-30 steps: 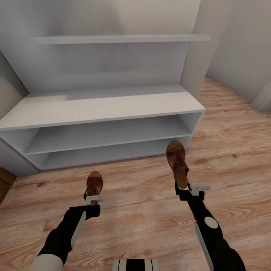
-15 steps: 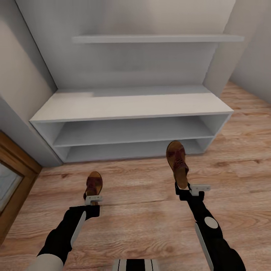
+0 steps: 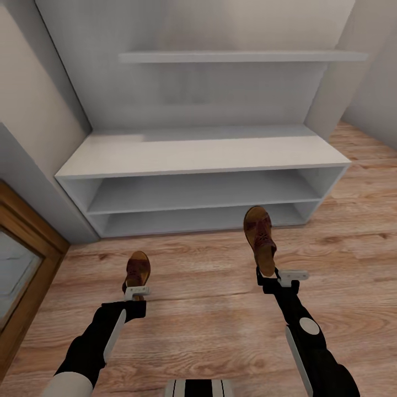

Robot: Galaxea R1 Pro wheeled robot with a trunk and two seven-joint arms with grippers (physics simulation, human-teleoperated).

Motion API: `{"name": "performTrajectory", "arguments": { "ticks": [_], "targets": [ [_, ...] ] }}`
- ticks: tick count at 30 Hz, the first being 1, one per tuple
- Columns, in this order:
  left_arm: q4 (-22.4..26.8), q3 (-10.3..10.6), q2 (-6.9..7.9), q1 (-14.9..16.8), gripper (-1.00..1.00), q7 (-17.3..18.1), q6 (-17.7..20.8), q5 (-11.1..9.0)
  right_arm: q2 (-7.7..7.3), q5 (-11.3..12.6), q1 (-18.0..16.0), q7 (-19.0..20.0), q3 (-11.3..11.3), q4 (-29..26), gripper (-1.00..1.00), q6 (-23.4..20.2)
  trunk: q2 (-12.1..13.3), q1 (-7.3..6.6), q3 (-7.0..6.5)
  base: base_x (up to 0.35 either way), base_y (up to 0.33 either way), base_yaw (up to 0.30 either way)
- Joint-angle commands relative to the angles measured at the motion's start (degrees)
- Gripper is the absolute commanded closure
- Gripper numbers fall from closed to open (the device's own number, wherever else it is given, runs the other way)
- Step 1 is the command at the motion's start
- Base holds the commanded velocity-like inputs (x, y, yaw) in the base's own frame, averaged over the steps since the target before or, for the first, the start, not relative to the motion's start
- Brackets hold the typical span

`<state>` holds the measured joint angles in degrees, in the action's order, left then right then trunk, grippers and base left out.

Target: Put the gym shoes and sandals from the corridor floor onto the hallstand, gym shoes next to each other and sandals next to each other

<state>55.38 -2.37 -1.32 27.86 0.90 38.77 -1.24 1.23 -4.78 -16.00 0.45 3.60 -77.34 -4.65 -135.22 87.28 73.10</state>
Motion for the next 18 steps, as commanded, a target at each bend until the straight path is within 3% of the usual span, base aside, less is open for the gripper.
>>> {"name": "performTrajectory", "arguments": {
  "ticks": [1,8,18],
  "targets": [
    [0.0,0.0,0.0,0.0,1.0,0.16,0.0,0.19,0.0,0.21,0.0,0.07,0.0,0.0,1.0,0.0,0.0,0.0,0.0,0.0,0.2,0.0],
    [0.0,0.02,0.0,0.0,1.0,0.16,0.0,0.21,0.0,0.21,0.0,0.07,0.0,0.0,1.0,0.02,0.0,0.0,0.0,0.0,0.249,0.0],
    [0.0,0.37,-0.02,0.01,1.0,0.15,-0.01,0.27,0.0,0.21,0.0,0.07,0.0,0.0,1.0,-0.01,0.0,0.0,0.0,0.0,0.026,0.0]
  ]
}}
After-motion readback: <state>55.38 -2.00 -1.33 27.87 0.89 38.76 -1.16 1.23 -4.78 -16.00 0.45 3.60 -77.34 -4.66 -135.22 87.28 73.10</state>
